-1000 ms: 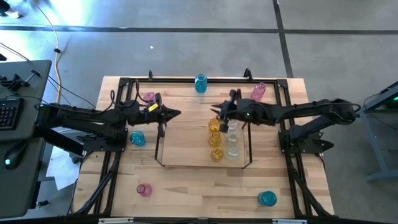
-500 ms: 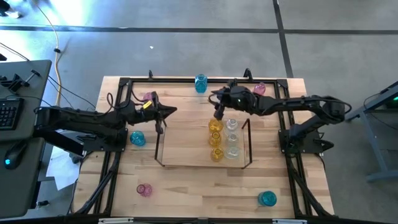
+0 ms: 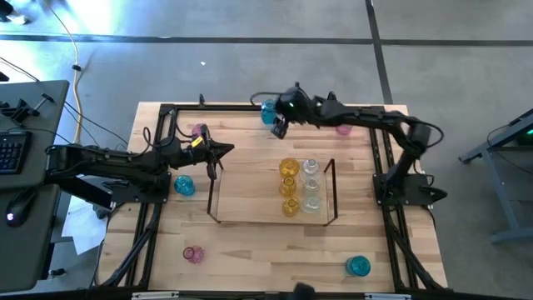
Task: Sort vases onto shelf
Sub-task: Put the top blue vase on the shelf
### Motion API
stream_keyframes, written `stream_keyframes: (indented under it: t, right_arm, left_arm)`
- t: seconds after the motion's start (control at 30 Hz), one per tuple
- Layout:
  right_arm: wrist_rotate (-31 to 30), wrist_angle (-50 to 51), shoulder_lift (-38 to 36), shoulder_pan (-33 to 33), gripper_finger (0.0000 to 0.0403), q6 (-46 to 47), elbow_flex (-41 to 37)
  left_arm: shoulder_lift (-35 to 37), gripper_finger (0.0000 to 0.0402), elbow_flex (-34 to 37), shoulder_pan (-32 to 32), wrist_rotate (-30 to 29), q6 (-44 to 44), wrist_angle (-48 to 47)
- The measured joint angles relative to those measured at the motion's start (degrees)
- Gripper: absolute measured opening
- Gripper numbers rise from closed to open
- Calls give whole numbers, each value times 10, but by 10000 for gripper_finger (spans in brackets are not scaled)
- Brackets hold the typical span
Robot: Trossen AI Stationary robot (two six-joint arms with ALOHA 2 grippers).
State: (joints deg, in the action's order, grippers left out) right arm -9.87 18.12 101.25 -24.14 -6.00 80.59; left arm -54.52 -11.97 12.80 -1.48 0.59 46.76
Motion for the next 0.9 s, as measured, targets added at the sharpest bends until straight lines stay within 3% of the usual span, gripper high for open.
stream_keyframes:
  t: [0.2, 0.4, 0.57, 0.9]
  right_arm:
    - [38, 136, 110, -40, 234, -13, 158]
    - [44, 201, 184, -59, 234, -49, 274]
    - [47, 220, 213, -69, 234, -63, 311]
    - [43, 220, 219, -91, 232, -76, 312]
  left_arm:
    - [3, 0, 0, 0, 0, 0, 5]
    - [19, 0, 0, -1, 10, -5, 8]
    - [31, 0, -1, -1, 27, -5, 7]
    - [31, 0, -1, -1, 27, -5, 7]
